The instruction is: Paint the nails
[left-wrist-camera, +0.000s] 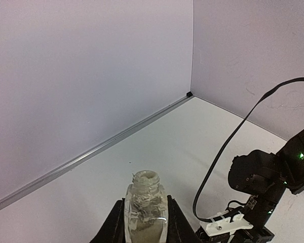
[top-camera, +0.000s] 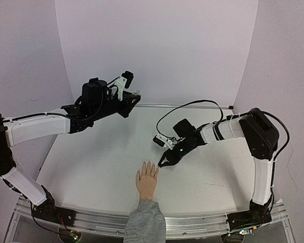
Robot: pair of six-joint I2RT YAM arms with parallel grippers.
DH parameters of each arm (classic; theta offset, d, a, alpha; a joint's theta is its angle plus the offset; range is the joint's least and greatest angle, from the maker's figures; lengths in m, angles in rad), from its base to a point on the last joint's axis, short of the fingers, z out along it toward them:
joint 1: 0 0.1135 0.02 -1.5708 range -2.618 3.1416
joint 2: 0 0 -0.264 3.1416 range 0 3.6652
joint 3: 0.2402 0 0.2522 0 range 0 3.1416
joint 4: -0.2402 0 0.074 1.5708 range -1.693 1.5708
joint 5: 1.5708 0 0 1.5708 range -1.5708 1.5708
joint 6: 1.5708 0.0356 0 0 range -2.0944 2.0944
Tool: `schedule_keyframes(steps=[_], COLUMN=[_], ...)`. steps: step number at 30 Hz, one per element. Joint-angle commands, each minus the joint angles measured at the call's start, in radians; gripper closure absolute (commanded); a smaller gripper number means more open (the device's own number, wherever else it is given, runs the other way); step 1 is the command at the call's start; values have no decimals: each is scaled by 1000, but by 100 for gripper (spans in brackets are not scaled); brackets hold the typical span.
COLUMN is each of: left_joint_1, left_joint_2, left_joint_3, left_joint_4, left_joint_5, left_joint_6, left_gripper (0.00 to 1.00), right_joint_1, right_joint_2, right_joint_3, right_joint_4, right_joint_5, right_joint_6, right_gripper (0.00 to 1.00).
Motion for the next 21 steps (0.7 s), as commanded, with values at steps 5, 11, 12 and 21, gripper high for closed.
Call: schedule_keyframes(steps=[5, 11, 12, 21], left_joint_1=[5, 5, 5, 5], left_joint_2=[-47, -50, -50, -61], left_joint_3=[3, 1, 0, -10], left_joint_4=[64, 64, 64, 64], left_joint_5=[4, 5, 5, 0], left_joint_6=[-3, -4, -6, -18], left_gripper=[100, 100, 100, 100], right_joint_1=[7, 7, 7, -2], right_joint_2=[-35, -84, -93, -164], right_joint_3=[-8, -48, -56, -84], right_joint_4=[-15, 12, 19, 100], right_joint_5=[-11, 15, 14, 5], right_joint_6=[-11, -14, -14, 65], right_gripper=[100, 100, 100, 100])
